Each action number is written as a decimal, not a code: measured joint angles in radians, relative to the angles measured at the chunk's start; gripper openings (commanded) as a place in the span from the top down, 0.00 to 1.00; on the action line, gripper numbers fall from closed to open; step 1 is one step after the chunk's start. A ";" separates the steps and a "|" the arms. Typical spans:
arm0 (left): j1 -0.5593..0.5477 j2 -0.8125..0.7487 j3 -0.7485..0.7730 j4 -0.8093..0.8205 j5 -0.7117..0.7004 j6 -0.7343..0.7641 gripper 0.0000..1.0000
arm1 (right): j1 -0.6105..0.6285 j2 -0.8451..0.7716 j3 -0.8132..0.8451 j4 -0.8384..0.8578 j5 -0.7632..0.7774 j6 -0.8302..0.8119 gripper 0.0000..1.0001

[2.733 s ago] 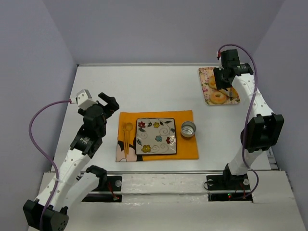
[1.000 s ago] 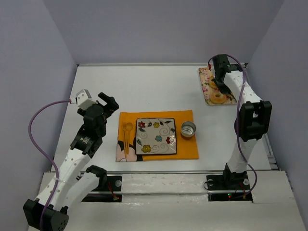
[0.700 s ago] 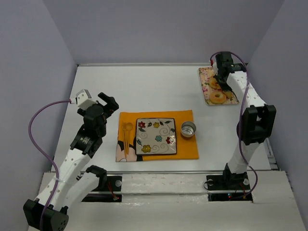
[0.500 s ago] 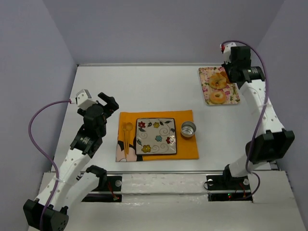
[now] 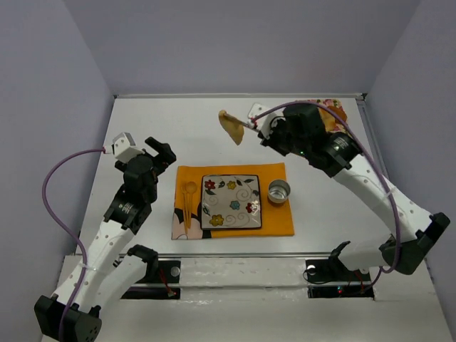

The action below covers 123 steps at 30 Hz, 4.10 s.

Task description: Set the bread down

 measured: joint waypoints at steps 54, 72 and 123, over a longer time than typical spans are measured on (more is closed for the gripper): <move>0.000 -0.068 -0.018 0.000 -0.024 -0.003 0.01 | 0.489 0.365 0.017 -0.355 0.078 0.151 0.48; 0.000 -0.068 -0.018 0.000 -0.018 -0.003 0.01 | 0.491 -0.162 -0.198 0.044 0.334 0.253 0.61; 0.000 -0.059 -0.018 0.000 -0.013 -0.003 0.01 | -0.299 0.732 0.102 0.327 0.112 0.563 0.00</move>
